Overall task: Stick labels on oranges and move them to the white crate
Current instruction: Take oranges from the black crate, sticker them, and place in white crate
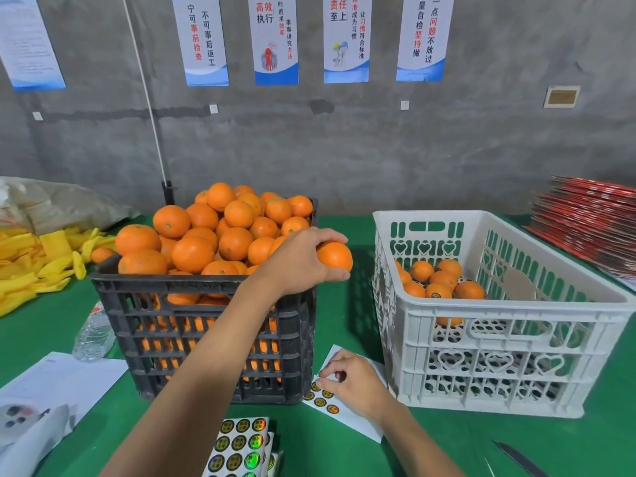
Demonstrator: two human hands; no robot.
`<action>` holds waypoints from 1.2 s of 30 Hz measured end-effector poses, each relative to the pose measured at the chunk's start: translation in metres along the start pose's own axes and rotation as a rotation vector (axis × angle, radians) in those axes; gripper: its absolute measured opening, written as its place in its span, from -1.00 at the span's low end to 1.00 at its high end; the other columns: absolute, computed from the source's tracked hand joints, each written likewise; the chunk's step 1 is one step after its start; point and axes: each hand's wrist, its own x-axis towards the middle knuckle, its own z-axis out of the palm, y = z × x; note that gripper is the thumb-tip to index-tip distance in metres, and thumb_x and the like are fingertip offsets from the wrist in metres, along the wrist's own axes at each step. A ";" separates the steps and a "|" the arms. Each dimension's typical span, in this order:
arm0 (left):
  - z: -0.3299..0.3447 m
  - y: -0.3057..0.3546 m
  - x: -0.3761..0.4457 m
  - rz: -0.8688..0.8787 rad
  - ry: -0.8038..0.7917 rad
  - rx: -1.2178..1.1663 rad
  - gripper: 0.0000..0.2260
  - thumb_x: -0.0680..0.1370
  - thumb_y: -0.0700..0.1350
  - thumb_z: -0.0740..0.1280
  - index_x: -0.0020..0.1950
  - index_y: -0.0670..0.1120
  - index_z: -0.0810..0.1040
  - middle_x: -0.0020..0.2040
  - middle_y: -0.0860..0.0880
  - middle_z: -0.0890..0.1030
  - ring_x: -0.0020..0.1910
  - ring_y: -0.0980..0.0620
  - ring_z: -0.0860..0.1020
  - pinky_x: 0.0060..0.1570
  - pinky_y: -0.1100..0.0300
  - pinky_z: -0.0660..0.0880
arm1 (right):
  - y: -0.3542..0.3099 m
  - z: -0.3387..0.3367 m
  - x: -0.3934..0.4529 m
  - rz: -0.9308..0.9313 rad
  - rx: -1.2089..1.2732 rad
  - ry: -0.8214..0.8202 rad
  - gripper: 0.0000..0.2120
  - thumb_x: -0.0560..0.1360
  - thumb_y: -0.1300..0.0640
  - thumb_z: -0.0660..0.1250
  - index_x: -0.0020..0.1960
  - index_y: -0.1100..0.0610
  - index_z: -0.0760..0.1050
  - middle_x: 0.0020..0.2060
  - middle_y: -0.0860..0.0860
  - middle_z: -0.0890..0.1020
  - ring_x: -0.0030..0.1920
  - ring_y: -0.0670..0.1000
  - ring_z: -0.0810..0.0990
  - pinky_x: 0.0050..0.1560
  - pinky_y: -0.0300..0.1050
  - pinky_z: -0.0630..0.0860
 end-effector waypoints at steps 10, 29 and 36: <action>0.000 0.001 -0.002 -0.001 0.014 -0.007 -0.41 0.40 0.13 0.60 0.40 0.13 0.52 0.34 0.09 0.52 0.25 0.04 0.51 0.21 -0.01 0.54 | -0.014 -0.008 0.008 0.306 0.272 -0.077 -0.95 0.47 0.02 0.52 -0.17 -0.04 0.74 -0.19 -0.11 0.67 -0.20 -0.09 0.59 -0.18 -0.26 0.43; -0.005 0.005 -0.006 0.110 0.349 0.034 -0.41 0.41 -0.01 0.61 0.40 0.02 0.50 0.31 0.09 0.50 0.26 0.04 0.42 0.24 0.11 0.41 | -0.182 -0.096 0.021 0.034 1.067 0.558 -0.74 0.67 -0.01 0.26 0.04 0.09 0.68 -0.15 -0.03 0.75 -0.11 -0.06 0.73 -0.18 -0.21 0.64; -0.011 0.002 -0.003 0.224 0.171 -0.096 -0.45 0.49 -0.24 0.49 0.46 -0.02 0.47 0.36 0.02 0.52 0.32 0.14 0.49 0.29 0.25 0.47 | -0.195 -0.110 0.030 0.116 1.312 0.472 -0.52 0.58 -0.09 0.40 0.26 0.30 0.54 0.04 0.17 0.71 -0.09 0.02 0.75 -0.16 -0.15 0.65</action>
